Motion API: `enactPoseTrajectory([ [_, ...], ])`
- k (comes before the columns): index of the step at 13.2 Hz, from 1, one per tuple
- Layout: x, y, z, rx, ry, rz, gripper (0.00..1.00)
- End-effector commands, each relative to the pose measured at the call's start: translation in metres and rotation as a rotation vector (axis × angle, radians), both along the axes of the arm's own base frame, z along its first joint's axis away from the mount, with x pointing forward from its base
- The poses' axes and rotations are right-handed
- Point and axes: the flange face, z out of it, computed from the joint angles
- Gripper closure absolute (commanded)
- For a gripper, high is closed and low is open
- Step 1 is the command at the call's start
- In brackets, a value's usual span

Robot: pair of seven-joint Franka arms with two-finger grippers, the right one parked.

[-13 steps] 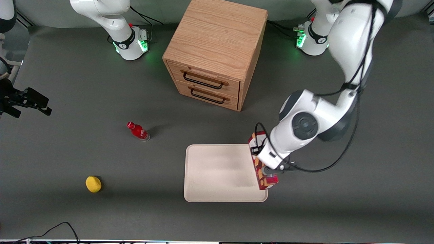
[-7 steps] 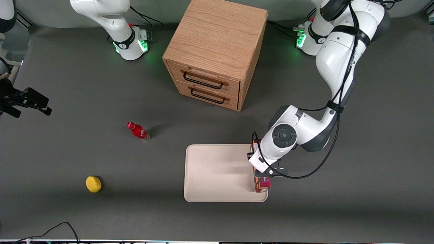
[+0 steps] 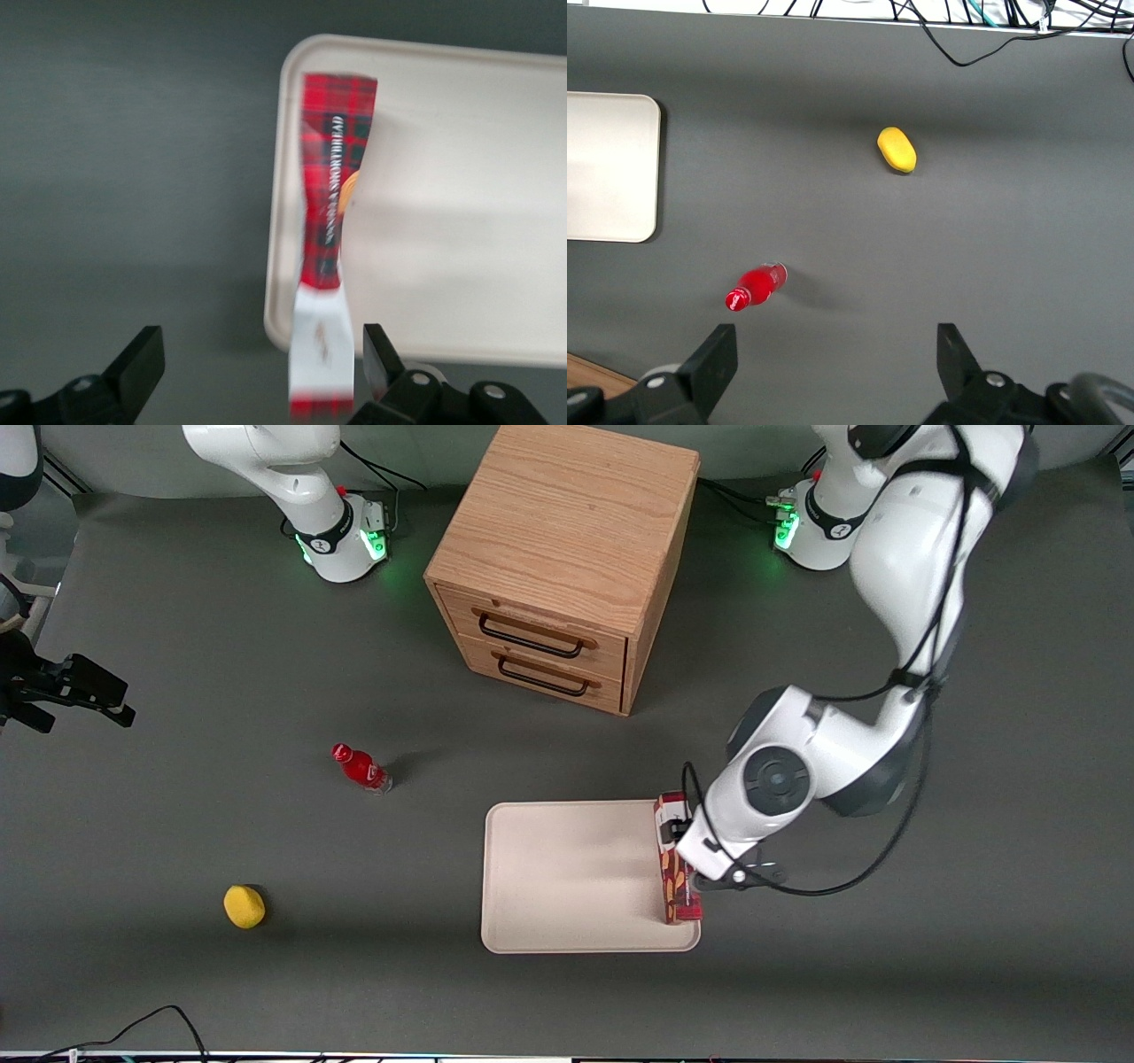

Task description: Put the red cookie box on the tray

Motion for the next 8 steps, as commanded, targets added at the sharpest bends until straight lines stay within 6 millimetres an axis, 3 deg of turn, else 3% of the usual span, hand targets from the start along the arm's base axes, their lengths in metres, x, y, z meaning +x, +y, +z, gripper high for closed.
enactPoseTrajectory([
  [1,-0.027,0.060,0.113,0.021,0.034,0.020,0.00],
  [3,-0.049,0.124,0.178,0.020,0.068,-0.038,0.00],
  [5,-0.076,0.193,0.226,0.022,0.111,-0.123,0.00],
  [6,-0.093,0.223,0.240,0.014,0.126,-0.163,0.00],
  [8,-0.135,0.267,0.240,0.000,0.132,-0.189,0.00],
])
